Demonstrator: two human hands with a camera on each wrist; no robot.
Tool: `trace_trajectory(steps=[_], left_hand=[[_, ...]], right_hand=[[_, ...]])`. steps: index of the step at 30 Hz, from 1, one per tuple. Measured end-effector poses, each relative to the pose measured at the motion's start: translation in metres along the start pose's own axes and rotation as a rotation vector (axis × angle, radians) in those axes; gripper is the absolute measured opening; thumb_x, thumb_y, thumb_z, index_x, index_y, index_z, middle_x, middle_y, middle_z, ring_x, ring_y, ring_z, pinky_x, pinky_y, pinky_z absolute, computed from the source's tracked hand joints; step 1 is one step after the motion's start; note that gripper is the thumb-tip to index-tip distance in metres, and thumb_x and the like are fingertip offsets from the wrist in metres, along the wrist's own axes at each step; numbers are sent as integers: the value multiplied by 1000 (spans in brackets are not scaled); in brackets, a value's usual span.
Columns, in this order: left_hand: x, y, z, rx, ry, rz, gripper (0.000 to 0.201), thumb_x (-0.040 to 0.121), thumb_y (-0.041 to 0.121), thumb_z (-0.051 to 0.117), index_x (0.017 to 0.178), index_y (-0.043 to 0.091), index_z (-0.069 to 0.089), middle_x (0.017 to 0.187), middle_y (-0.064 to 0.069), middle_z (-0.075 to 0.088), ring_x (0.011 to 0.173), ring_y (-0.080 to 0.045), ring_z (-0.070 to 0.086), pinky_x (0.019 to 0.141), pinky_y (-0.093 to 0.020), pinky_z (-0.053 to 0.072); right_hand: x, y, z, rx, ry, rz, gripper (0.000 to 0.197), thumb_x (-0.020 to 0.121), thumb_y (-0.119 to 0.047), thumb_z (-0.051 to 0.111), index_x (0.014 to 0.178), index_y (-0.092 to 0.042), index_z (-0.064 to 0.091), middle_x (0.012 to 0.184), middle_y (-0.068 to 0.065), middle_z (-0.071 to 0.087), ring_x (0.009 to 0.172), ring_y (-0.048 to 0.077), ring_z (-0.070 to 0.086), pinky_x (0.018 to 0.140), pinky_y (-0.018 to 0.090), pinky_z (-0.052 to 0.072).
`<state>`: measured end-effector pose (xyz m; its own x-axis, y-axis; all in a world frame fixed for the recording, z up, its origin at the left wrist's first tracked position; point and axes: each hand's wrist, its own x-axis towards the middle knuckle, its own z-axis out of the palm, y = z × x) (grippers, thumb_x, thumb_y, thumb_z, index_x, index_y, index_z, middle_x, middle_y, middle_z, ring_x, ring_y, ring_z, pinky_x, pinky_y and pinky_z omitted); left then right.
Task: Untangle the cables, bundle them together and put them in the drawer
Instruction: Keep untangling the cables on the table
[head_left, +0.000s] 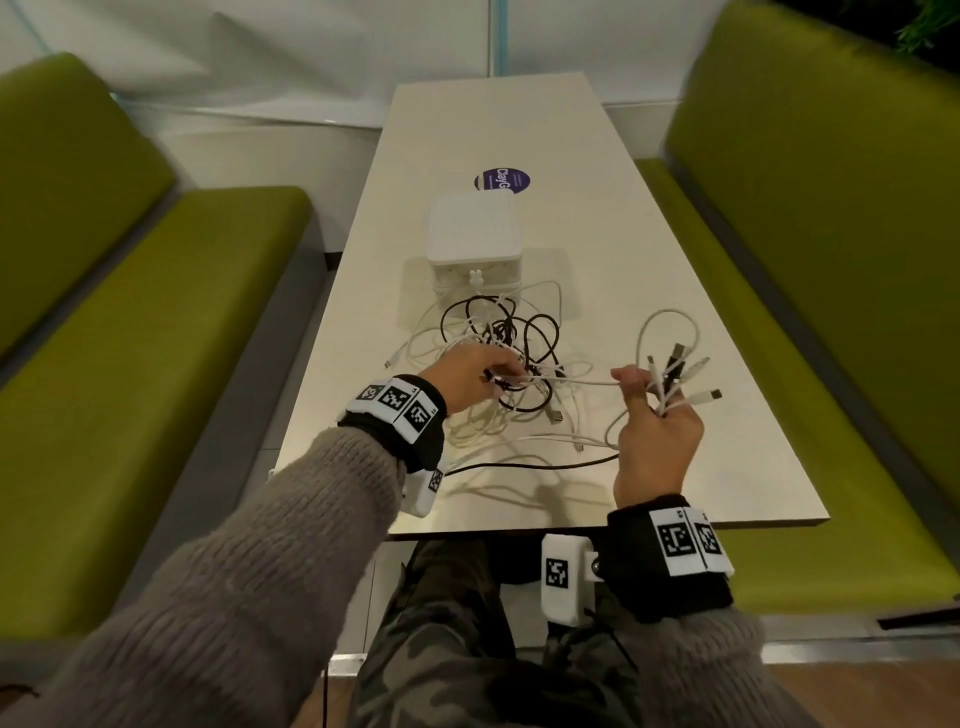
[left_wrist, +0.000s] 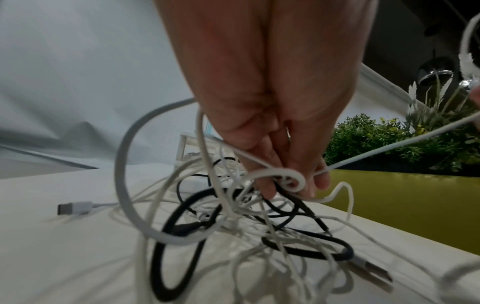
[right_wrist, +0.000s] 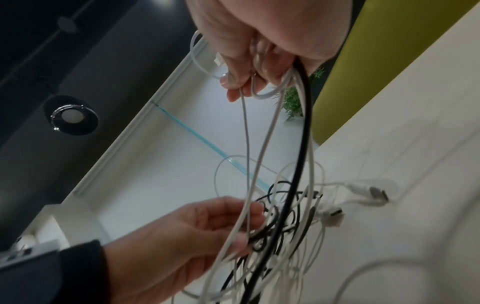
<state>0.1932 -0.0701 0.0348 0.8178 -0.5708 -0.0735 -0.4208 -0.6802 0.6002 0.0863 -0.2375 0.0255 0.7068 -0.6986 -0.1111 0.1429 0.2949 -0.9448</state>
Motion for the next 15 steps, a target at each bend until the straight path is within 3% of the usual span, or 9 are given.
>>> trace_trajectory(steps=[2,5,8,11,13,15], left_hand=[[-2,-5,-4,34,-7,-22,39,83,-6,59,117,12,62,120,-4,63,113,-18,56,89,-16,39],[-9,-8,-8,150,63,79,36,87,1,57,121,11,59,124,-7,58,117,-23,52,96,-24,35],[-19,-7,-8,306,168,276,31,85,3,61,114,10,63,117,-9,58,111,-27,50,95,-28,34],[-30,-14,-5,489,-17,262,44,85,4,61,128,11,54,131,-10,50,119,-29,46,99,-41,39],[-34,-22,-3,531,-108,230,56,85,4,60,137,15,44,142,-7,44,125,-30,45,100,-46,40],[-35,-26,-5,452,-183,154,63,88,4,56,144,19,32,148,-5,35,131,-27,40,105,-42,36]], right_hand=[[6,-4,-7,-6,42,-14,10,88,-19,66,78,-19,68,112,9,67,109,8,59,91,15,42],[11,-3,-16,-58,16,-10,10,89,-18,65,80,-21,68,112,11,68,108,11,59,99,25,40],[9,5,-17,-62,-27,1,11,89,-18,66,80,-22,69,97,1,70,85,6,59,88,25,41],[7,9,-16,-37,-26,34,11,88,-23,67,77,-24,71,90,-8,70,64,3,42,69,22,35],[7,8,-16,-30,-52,44,14,88,-25,67,74,-23,72,93,-6,73,64,1,41,68,21,32],[5,5,-17,-28,-89,34,18,89,-25,66,73,-22,72,91,-4,74,65,1,43,68,20,32]])
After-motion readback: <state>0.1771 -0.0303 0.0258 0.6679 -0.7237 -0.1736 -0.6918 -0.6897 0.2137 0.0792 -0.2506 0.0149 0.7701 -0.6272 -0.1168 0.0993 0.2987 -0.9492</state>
